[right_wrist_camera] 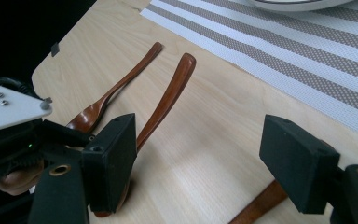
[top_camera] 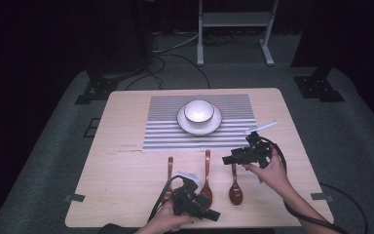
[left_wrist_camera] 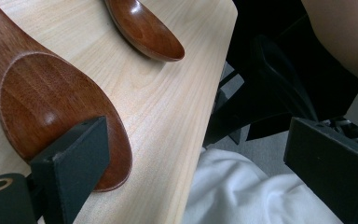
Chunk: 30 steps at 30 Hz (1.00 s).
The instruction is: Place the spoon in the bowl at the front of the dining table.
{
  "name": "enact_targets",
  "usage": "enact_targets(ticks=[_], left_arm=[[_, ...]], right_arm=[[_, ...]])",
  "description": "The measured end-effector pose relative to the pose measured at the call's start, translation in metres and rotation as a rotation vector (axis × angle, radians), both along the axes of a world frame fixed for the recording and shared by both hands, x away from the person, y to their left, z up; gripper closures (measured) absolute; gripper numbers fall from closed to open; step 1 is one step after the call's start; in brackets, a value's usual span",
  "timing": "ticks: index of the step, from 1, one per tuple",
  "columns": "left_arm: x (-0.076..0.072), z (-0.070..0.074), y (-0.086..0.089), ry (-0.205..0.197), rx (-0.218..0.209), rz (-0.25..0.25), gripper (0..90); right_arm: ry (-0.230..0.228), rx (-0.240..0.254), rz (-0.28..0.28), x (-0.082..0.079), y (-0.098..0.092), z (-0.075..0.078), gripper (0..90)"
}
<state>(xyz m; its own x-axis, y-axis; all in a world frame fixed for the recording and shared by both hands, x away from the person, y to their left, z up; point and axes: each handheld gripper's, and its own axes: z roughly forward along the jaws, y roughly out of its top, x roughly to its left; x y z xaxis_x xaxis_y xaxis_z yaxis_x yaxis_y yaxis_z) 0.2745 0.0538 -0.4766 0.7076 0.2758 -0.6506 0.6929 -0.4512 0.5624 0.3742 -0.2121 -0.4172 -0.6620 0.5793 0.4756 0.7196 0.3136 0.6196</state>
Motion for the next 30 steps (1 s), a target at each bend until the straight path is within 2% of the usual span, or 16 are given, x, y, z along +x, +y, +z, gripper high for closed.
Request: enact_targets(ticks=[6,20,29,30], left_arm=[[0.0,0.0,0.0,0.001,-0.002,0.0,5.7],[0.0,0.0,0.0,0.001,-0.001,-0.002,5.7],[0.0,0.0,0.0,-0.001,-0.002,-0.004,5.7],[0.0,0.0,0.0,-0.001,-0.001,-0.004,5.7]], right_arm=[[-0.001,-0.016,0.012,0.01,0.016,-0.002,26.1],[0.005,-0.054,0.052,0.022,0.043,-0.005,26.2],[0.017,-0.057,0.066,0.029,0.055,-0.007,27.1],[0.016,-0.058,0.067,0.03,0.057,-0.008,29.2]])
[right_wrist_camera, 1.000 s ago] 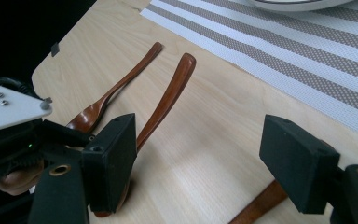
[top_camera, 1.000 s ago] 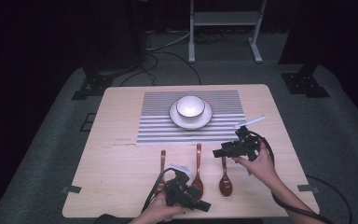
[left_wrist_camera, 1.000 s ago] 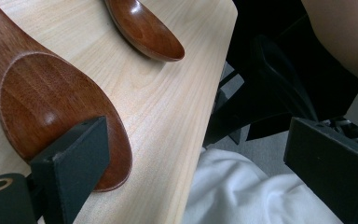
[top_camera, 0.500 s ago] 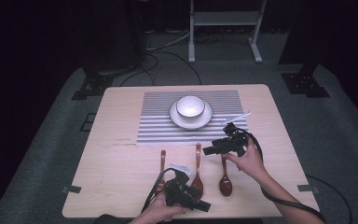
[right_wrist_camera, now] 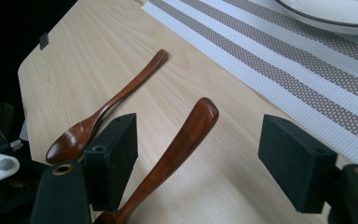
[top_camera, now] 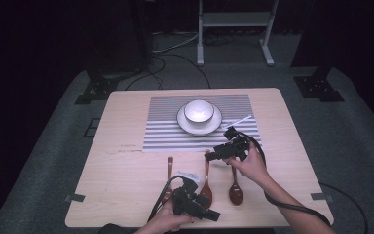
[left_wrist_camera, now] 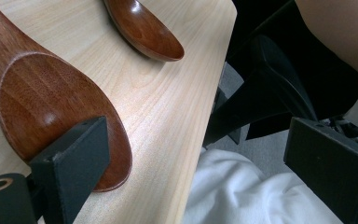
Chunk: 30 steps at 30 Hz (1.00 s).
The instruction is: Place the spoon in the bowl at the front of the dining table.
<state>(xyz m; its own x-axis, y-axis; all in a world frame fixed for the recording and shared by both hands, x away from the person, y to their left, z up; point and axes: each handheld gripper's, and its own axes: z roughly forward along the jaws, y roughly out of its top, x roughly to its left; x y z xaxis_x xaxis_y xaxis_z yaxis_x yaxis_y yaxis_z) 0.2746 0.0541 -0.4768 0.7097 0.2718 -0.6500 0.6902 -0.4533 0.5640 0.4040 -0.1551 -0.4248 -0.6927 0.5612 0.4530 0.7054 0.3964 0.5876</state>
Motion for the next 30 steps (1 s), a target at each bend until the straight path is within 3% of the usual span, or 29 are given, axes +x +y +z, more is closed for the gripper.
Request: enact_targets(ticks=[8,17,30], left_arm=[[0.0,0.0,0.0,-0.003,0.002,-0.001,5.8],[0.0,0.0,0.0,0.001,-0.001,0.001,5.7],[0.0,0.0,0.0,0.005,-0.002,0.004,5.7]], right_arm=[[0.01,-0.007,0.01,0.004,0.009,-0.003,33.8],[0.02,-0.049,-0.001,0.006,0.014,-0.007,49.5],[0.037,-0.032,-0.023,0.007,0.011,-0.007,68.3]])
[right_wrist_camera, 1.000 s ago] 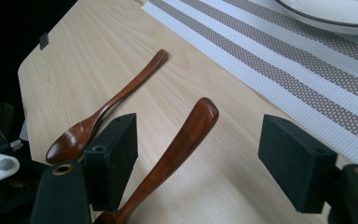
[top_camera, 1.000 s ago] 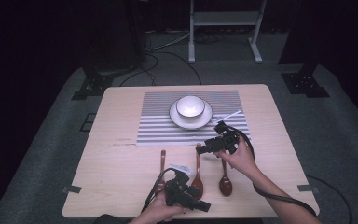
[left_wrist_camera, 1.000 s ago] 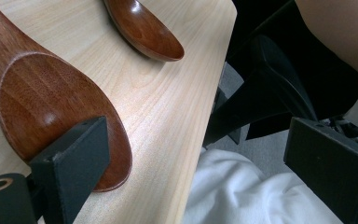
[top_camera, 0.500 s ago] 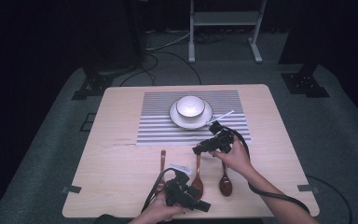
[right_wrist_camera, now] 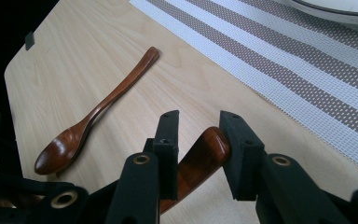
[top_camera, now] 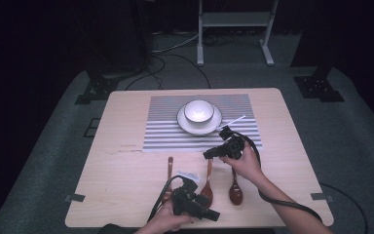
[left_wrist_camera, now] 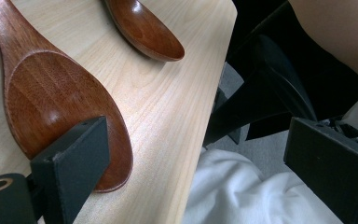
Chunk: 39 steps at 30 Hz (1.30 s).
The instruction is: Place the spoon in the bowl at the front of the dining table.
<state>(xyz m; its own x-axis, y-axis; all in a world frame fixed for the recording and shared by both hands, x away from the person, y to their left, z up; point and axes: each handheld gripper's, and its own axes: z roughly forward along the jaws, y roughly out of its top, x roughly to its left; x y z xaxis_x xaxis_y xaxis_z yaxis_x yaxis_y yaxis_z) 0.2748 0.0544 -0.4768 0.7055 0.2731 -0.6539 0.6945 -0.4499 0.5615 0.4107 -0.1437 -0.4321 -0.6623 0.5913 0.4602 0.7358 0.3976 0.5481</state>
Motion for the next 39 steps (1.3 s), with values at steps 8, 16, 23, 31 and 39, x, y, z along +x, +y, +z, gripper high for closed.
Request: enact_targets(ticks=[8,16,23,31,39], left_arm=[[0.001,0.0,0.001,0.0,0.0,0.001,5.7],[0.006,0.007,0.012,-0.016,-0.019,0.055,5.6],[0.01,0.017,0.025,-0.055,-0.049,0.11,5.6],[0.011,0.018,0.028,-0.07,-0.046,0.134,5.5],[0.012,0.017,0.029,-0.076,-0.034,0.145,5.5]], right_arm=[[0.01,0.012,-0.002,0.001,0.002,0.001,72.1],[0.108,0.118,0.011,0.006,0.005,0.011,82.5],[0.165,0.176,0.013,0.012,-0.002,0.019,83.6],[0.159,0.209,-0.063,0.024,-0.022,0.029,83.6],[0.128,0.216,-0.141,0.038,-0.036,0.036,83.5]])
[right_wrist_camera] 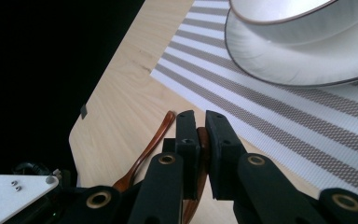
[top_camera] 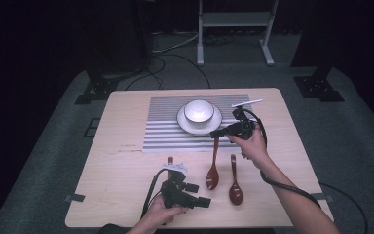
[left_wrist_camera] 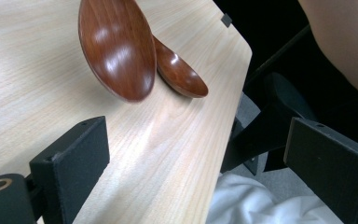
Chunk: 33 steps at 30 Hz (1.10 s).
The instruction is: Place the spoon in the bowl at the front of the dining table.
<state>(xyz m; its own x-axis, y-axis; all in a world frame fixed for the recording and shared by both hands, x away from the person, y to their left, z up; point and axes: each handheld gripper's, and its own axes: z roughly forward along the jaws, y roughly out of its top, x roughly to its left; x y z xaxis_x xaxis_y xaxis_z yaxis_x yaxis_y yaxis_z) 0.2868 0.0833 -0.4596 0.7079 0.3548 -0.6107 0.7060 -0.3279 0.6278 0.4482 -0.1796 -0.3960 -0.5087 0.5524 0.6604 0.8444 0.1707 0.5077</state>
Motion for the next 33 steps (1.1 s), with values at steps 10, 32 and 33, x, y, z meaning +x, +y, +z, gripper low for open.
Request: enact_targets(ticks=[10,32,33], left_arm=[[0.002,0.0,0.003,-0.005,0.005,0.019,5.5],[0.002,0.0,0.005,-0.015,0.011,0.021,5.5],[0.002,0.0,0.005,-0.014,0.01,0.022,5.5]], right_arm=[[-0.02,0.018,-0.072,0.012,-0.006,0.009,83.5],[-0.051,0.039,-0.236,0.037,-0.021,0.035,83.4],[-0.057,0.035,-0.245,0.038,-0.021,0.037,83.4]])
